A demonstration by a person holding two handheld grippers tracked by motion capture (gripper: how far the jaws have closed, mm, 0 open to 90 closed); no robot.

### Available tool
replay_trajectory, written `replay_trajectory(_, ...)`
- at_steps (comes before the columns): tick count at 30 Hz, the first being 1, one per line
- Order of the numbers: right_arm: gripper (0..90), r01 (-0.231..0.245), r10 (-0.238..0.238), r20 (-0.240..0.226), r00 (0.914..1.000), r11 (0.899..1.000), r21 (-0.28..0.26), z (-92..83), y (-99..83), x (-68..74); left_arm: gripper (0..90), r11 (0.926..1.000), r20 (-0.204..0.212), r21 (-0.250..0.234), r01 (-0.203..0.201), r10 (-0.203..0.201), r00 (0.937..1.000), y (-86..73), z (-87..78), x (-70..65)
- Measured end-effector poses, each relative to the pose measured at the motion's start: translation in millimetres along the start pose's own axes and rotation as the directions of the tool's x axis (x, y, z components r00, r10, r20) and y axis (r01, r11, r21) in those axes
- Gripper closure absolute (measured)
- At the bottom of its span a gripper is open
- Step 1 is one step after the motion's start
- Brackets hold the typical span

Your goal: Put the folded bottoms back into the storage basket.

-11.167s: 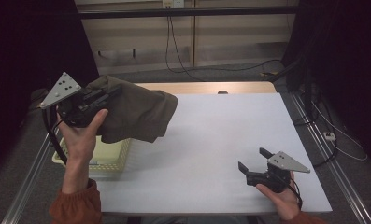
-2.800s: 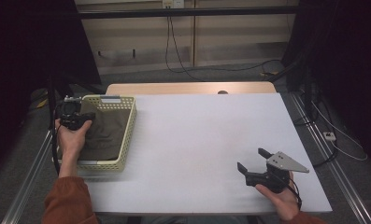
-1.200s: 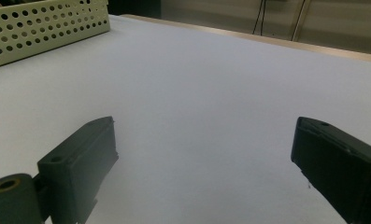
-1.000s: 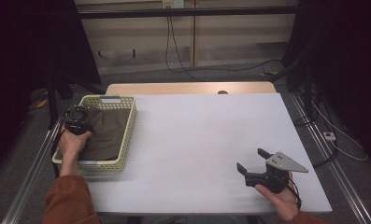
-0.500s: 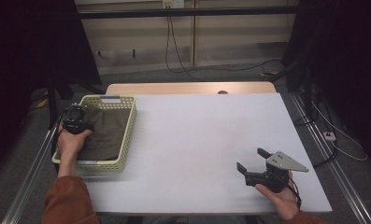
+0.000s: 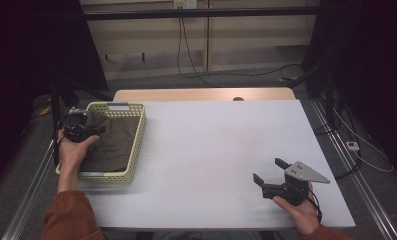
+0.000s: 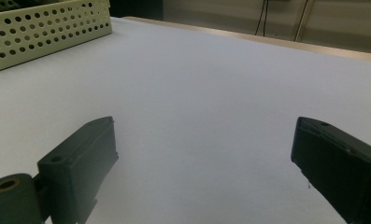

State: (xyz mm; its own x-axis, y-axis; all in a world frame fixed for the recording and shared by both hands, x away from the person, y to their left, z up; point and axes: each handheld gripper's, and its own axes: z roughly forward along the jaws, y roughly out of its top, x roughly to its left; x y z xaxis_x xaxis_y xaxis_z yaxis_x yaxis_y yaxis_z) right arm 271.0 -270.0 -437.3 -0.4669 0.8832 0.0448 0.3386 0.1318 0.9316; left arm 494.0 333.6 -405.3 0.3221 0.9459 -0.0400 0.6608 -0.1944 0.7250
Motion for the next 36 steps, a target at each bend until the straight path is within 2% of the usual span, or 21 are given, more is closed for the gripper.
replay_trajectory(2,7.0,-0.005,0.005,0.002,1.0000,1.000,-0.001,0.3,-0.2,-1.0,50.0,0.9996,0.009,-0.025,0.016,-0.016,0.9998,2.0,-3.3,-0.3)
replay_trajectory(4,7.0,-0.010,0.010,0.002,0.9999,1.000,0.002,1.0,-0.4,-1.0,44.7,0.9983,-0.007,-0.051,0.028,-0.028,0.9996,3.5,-6.5,-1.1)
replay_trajectory(5,7.0,-0.010,0.010,0.002,1.0000,1.000,0.002,1.3,-0.4,-0.7,36.9,0.9974,-0.018,-0.066,0.030,-0.031,0.9994,4.3,-8.0,-1.3)
replay_trajectory(7,7.0,-0.008,0.008,-0.002,1.0000,1.000,0.003,1.6,-0.4,-0.3,29.1,0.9945,-0.025,-0.102,0.023,-0.026,0.9994,5.4,-11.7,-1.9)
replay_trajectory(10,7.0,-0.007,0.007,-0.002,1.0000,1.000,0.001,1.7,-0.1,-0.2,20.7,0.9881,-0.037,-0.153,-0.008,0.002,0.9993,7.3,-17.9,-3.0)
replay_trajectory(12,7.0,-0.002,0.002,-0.002,1.0000,1.000,0.005,2.2,-0.3,-0.6,15.6,0.9880,-0.030,-0.154,-0.012,0.008,0.9995,9.4,-20.6,-3.2)
replay_trajectory(17,7.0,-0.002,0.002,0.001,1.0000,1.000,0.008,3.8,-0.2,-1.0,9.7,0.9812,-0.006,-0.185,-0.053,0.053,0.9986,10.5,-23.6,-4.2)
replay_trajectory(21,7.0,-0.006,0.006,0.007,1.0000,1.000,0.006,3.1,0.3,-0.4,5.0,0.9746,0.079,-0.223,-0.022,0.041,0.9960,14.4,-26.2,-3.8)
replay_trajectory(24,7.0,-0.005,0.005,0.003,1.0000,1.000,0.005,2.5,0.4,0.6,4.5,0.9703,0.136,-0.242,-0.005,0.038,0.9900,16.8,-31.1,-3.4)
replay_trajectory(26,7.0,-0.002,0.002,0.004,1.0000,1.000,0.004,2.4,0.8,0.9,4.5,0.9605,0.176,-0.278,0.006,0.045,0.9833,16.9,-35.4,-4.0)
replay_trajectory(28,7.0,-0.009,0.009,0.006,0.9999,1.000,0.003,2.8,0.9,0.7,4.5,0.9517,0.209,-0.307,-0.007,0.074,0.9751,15.8,-40.3,-3.8)
replay_trajectory(29,7.0,-0.010,0.010,0.007,0.9999,1.000,0.004,3.1,0.8,0.3,4.4,0.9540,0.214,-0.300,-0.004,0.072,0.9741,15.4,-42.5,-3.6)
replay_trajectory(32,7.0,-0.008,0.008,0.008,0.9999,1.000,0.006,3.5,0.7,-0.2,4.8,0.9566,0.164,-0.291,-0.007,0.057,0.9848,13.7,-48.3,-2.4)
replay_trajectory(33,7.0,-0.009,0.008,0.008,0.9999,1.000,0.007,3.5,0.7,0.0,4.8,0.9553,0.160,-0.296,-0.001,0.050,0.9858,12.8,-50.2,-2.5)
replay_trajectory(36,7.0,-0.009,0.009,0.011,0.9999,1.000,0.004,3.1,0.8,0.4,4.9,0.9581,0.157,-0.285,-0.031,0.079,0.9844,11.7,-55.9,-2.6)
